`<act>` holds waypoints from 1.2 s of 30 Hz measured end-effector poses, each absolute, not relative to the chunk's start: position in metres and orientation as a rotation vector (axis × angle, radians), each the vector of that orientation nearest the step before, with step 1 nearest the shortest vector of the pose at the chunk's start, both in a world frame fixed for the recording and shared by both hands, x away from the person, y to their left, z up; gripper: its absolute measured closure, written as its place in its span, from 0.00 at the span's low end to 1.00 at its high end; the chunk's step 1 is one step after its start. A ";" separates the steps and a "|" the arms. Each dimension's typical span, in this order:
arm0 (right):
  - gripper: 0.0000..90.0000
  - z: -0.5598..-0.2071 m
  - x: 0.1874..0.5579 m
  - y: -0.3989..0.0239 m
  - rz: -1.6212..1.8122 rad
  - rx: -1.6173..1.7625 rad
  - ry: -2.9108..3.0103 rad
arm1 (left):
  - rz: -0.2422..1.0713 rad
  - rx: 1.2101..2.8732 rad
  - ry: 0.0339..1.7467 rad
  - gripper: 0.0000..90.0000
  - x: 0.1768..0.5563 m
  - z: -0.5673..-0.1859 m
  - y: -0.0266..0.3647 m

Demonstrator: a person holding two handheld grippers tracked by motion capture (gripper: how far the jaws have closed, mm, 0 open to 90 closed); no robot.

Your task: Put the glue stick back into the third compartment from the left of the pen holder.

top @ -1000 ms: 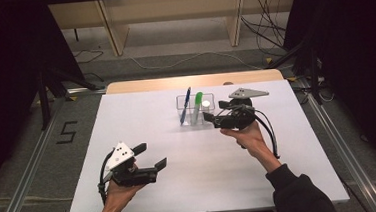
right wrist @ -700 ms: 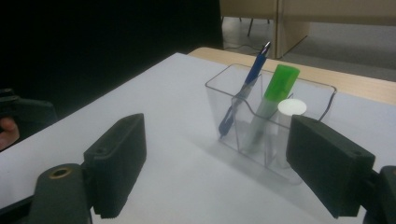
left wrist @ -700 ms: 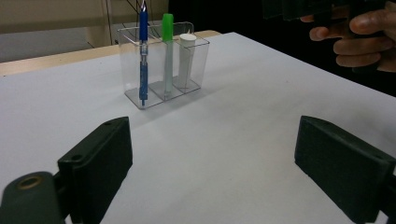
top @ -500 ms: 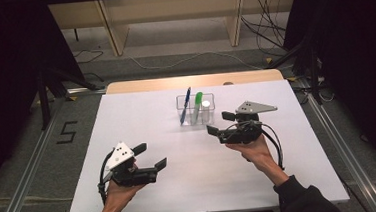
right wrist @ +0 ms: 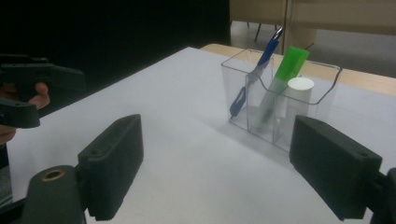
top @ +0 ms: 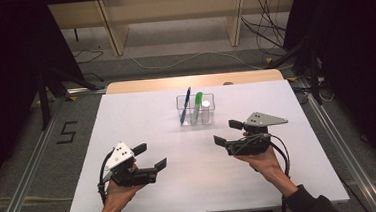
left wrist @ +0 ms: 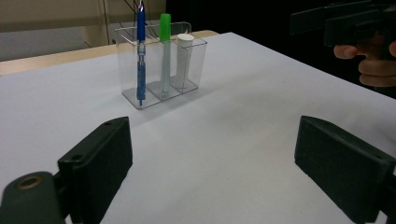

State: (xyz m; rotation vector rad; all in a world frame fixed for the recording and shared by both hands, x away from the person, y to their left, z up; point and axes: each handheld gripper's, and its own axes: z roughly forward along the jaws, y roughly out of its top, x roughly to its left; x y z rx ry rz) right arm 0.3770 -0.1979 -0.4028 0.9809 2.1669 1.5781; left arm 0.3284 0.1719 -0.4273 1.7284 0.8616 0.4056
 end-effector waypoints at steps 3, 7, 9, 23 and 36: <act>0.21 -0.405 0.372 -0.201 1.580 0.976 2.162 | 0.401 1.724 0.865 0.12 0.329 -0.428 0.172; 0.21 -0.407 0.365 -0.205 1.573 0.970 2.157 | 0.399 1.722 0.865 0.12 0.329 -0.428 0.172; 0.21 -0.408 0.363 -0.208 1.575 0.968 2.157 | 0.398 1.722 0.864 0.12 0.329 -0.428 0.172; 0.21 -0.421 0.341 -0.223 1.579 0.988 2.153 | 0.386 1.732 0.859 0.12 0.329 -0.428 0.171; 0.21 -0.432 0.328 -0.228 1.561 1.007 2.166 | 0.377 1.737 0.851 0.12 0.328 -0.428 0.170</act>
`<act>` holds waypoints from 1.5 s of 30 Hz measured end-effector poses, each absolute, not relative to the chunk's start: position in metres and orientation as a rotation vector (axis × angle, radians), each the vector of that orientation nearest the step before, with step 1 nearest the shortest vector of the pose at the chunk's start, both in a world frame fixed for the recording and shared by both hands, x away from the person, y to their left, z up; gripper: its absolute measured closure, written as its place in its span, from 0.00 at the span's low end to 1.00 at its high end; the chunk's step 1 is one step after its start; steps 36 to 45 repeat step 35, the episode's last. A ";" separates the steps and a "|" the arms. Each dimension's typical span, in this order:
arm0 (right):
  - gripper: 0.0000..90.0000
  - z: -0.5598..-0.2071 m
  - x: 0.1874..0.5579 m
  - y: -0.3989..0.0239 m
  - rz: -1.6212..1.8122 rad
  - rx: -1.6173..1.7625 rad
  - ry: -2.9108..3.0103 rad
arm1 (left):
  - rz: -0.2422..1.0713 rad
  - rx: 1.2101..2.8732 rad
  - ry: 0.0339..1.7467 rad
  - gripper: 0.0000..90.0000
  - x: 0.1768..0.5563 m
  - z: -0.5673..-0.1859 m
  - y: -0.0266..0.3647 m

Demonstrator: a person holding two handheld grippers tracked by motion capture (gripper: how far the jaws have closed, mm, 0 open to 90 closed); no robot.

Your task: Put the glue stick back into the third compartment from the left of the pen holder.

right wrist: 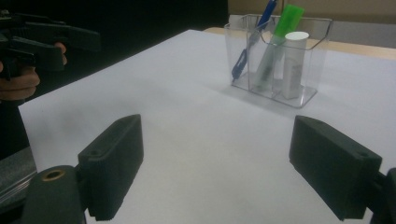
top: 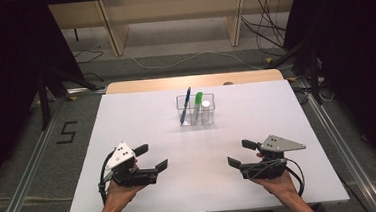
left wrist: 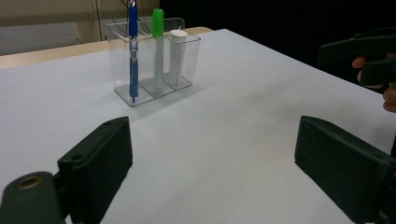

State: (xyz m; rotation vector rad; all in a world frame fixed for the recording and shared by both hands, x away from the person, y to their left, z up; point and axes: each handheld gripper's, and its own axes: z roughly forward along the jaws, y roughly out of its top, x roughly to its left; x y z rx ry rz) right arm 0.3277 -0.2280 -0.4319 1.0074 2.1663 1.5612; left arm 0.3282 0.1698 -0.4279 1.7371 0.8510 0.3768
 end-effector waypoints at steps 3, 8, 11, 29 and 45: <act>0.21 -0.435 0.326 -0.229 1.548 0.997 2.172 | 0.369 1.741 0.848 0.12 0.328 -0.428 0.169; 0.21 -0.436 0.321 -0.234 1.552 1.006 2.156 | 0.365 1.743 0.845 0.12 0.328 -0.428 0.169; 0.21 -0.437 0.319 -0.237 1.548 1.014 2.153 | 0.363 1.747 0.842 0.12 0.328 -0.428 0.169; 0.21 -0.437 0.320 -0.238 1.546 1.015 2.140 | 0.350 1.757 0.834 0.12 0.328 -0.429 0.167; 0.20 -0.437 0.320 -0.237 1.543 1.009 2.139 | 0.347 1.756 0.837 0.12 0.328 -0.429 0.168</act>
